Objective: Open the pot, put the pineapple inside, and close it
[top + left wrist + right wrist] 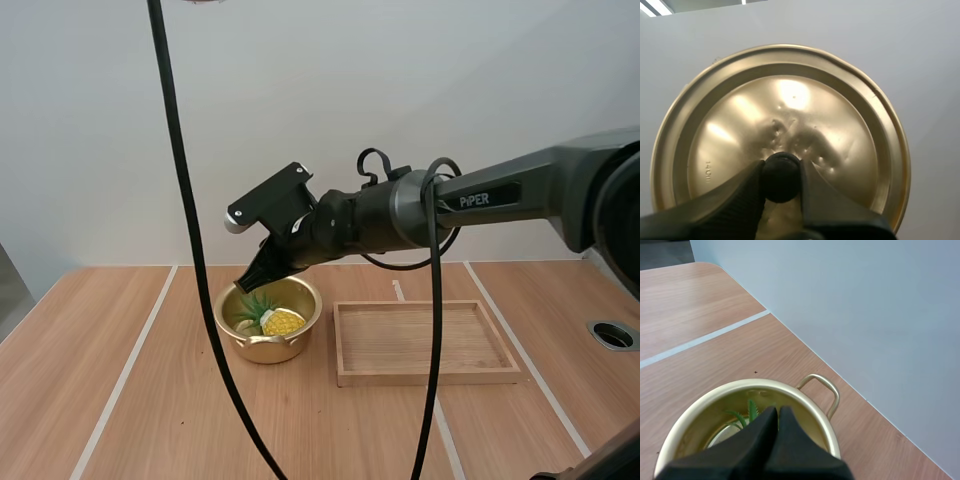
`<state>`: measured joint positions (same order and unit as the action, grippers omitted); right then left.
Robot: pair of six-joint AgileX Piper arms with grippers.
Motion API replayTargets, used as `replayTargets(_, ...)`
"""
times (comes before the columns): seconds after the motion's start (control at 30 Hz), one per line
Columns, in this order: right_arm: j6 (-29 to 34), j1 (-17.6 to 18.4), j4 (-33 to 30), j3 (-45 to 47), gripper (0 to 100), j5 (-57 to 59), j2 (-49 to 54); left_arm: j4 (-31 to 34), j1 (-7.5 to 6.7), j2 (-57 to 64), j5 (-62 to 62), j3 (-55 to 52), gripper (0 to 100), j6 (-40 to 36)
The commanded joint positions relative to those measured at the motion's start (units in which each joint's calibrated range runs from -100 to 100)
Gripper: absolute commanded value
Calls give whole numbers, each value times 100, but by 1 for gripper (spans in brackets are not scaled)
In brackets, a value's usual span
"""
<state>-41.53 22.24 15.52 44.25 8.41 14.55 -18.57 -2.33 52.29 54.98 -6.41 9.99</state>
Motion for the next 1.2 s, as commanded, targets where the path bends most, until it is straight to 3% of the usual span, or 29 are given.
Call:
replayTargets(0.0, -22, -7, -42, 10, 0, -51, 130, -97, -7, 50, -188, 38, 0, -54)
replayTargets(0.23, -22, -41, -70, 10, 0, -36, 411, -97, -7, 50, -188, 38, 0, -54)
replayTargets(0.57, -22, -559, -75, -2, 0, -102, 1096, -97, -7, 50, -188, 38, 0, -54)
replayTargets(0.97, 43, -893, -75, -26, 0, -167, 2128, -97, -7, 50, -188, 38, 0, -54)
replayTargets(1.17, 202, -1267, -32, -26, 0, -44, 2538, -97, -7, 50, -188, 38, 0, -54)
